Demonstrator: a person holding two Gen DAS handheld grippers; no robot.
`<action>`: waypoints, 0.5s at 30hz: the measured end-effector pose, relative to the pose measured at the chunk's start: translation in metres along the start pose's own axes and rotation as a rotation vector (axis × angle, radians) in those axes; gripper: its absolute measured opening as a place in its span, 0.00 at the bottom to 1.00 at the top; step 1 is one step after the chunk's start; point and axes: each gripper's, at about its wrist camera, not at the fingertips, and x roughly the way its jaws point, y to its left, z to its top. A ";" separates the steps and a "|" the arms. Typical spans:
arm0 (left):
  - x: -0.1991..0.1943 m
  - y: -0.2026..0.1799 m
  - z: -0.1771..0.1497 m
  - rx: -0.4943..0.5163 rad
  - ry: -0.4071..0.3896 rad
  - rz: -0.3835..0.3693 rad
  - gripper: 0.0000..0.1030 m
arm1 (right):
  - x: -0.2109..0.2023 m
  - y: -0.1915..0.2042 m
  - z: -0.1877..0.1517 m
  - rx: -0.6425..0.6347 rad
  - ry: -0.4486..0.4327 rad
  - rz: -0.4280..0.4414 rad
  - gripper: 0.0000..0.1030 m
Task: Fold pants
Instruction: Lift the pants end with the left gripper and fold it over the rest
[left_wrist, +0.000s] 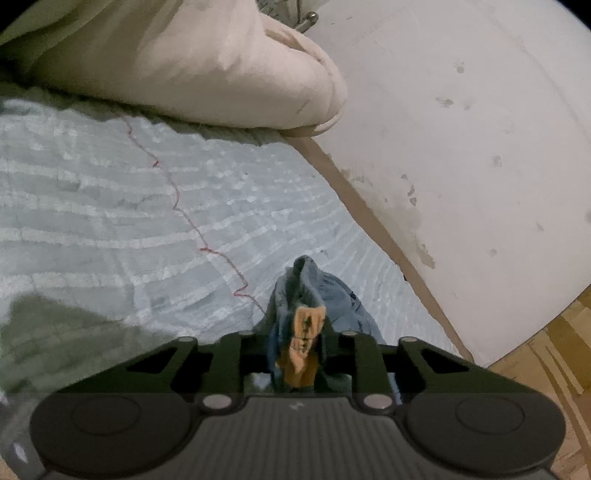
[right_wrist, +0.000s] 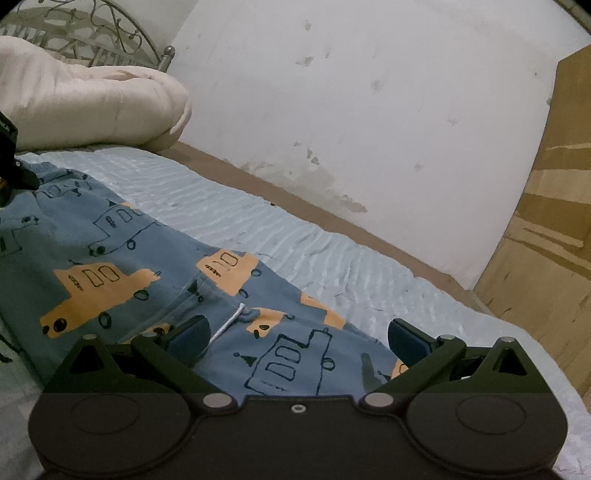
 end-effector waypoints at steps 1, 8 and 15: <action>-0.001 -0.002 0.000 0.015 -0.005 0.003 0.20 | -0.001 0.000 0.000 0.000 -0.006 -0.006 0.99; -0.014 -0.027 -0.004 0.148 -0.057 0.030 0.19 | -0.025 -0.018 0.006 0.080 -0.072 0.006 0.99; -0.036 -0.062 -0.004 0.233 -0.093 0.019 0.18 | -0.022 -0.001 0.003 0.004 -0.020 0.059 0.99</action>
